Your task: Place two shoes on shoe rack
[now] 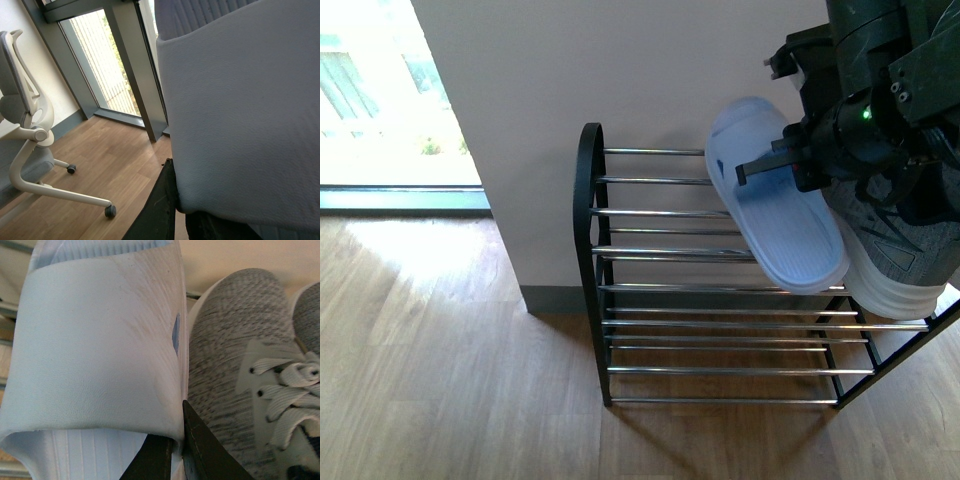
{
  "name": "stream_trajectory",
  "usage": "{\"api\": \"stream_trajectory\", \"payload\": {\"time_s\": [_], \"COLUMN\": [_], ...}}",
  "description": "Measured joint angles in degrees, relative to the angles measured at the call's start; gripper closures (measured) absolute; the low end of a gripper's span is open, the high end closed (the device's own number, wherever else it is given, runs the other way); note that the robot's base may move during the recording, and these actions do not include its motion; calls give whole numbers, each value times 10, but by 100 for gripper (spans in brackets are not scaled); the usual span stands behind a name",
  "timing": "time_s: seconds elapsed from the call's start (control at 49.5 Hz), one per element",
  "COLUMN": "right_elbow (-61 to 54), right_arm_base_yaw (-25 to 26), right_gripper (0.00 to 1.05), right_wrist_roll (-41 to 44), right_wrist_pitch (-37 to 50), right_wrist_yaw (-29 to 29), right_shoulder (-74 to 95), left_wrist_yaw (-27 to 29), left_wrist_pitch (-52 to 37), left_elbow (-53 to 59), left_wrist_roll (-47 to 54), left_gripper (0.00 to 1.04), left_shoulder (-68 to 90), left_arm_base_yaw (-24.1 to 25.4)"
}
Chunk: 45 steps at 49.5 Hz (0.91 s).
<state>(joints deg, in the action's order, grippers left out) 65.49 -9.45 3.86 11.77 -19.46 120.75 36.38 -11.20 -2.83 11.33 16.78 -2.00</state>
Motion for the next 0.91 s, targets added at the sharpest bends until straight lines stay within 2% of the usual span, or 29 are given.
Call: {"api": "stream_trajectory", "payload": {"time_s": [0.162,0.364,0.627,0.91], "right_elbow": [22,35,45,45], "right_arm_base_yaw": [29,41,43,33], "right_gripper": [103,103,103,103], "right_wrist_roll": [-23,-63,-100,-103], "right_wrist_pitch": [-12,-22,-24,-15], "right_wrist_yaw": [14,30,38,34], "right_shoulder": [1,8,21,41], "left_wrist_yaw": [0,0,0,0], "left_wrist_pitch": [0,0,0,0], "left_elbow": [0,0,0,0], "left_wrist_roll": [0,0,0,0], "left_gripper": [102,102,102,102], "left_shoulder": [0,0,0,0], "left_arm_base_yaw": [0,0,0,0]}}
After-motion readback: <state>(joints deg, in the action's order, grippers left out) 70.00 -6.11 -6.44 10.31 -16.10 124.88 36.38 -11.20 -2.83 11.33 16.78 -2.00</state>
